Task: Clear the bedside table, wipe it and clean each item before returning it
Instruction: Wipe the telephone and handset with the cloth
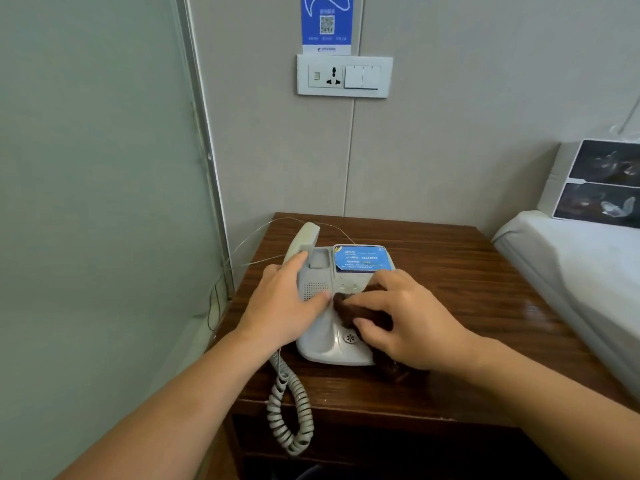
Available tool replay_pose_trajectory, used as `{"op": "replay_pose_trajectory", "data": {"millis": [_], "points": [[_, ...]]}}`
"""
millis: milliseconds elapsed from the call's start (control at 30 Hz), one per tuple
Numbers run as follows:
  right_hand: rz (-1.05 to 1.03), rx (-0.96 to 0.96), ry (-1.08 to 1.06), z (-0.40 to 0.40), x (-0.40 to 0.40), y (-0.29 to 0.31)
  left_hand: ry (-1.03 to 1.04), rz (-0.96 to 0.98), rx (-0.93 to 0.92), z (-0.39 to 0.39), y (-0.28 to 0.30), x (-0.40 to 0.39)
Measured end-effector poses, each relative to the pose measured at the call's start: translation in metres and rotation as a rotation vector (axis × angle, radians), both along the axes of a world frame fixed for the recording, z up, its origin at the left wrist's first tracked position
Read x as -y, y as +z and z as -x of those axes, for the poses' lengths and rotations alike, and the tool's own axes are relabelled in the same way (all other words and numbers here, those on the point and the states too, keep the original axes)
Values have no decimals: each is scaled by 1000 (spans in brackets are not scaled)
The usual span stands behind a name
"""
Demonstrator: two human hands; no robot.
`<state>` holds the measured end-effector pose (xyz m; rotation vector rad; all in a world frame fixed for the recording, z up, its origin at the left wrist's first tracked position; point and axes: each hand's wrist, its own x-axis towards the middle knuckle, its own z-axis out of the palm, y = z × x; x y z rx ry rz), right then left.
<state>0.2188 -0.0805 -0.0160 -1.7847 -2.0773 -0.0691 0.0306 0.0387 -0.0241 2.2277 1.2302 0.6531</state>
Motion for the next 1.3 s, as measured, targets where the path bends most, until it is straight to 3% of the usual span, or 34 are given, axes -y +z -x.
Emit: {"op": "replay_pose_trajectory", "data": {"millis": [133, 300, 600, 767, 1100, 1200, 1300], "points": [[179, -47, 183, 5, 27, 11, 28, 22, 30, 5, 5, 6], [-70, -271, -38, -24, 43, 9, 60, 8, 23, 7, 13, 21], [-134, -309, -201, -46, 48, 2, 131, -246, -427, -31, 11, 53], [-147, -320, -224, -51, 49, 6, 178, -169, -587, -50, 11, 57], [-96, -371, -314, -69, 48, 10, 166, -7, -548, -73, 10, 61], [-88, -381, -331, -75, 48, 10, 104, -90, -595, -67, 9, 58], [-85, -370, -339, -81, 51, 8, -97, -215, -634, -52, 6, 62]]}}
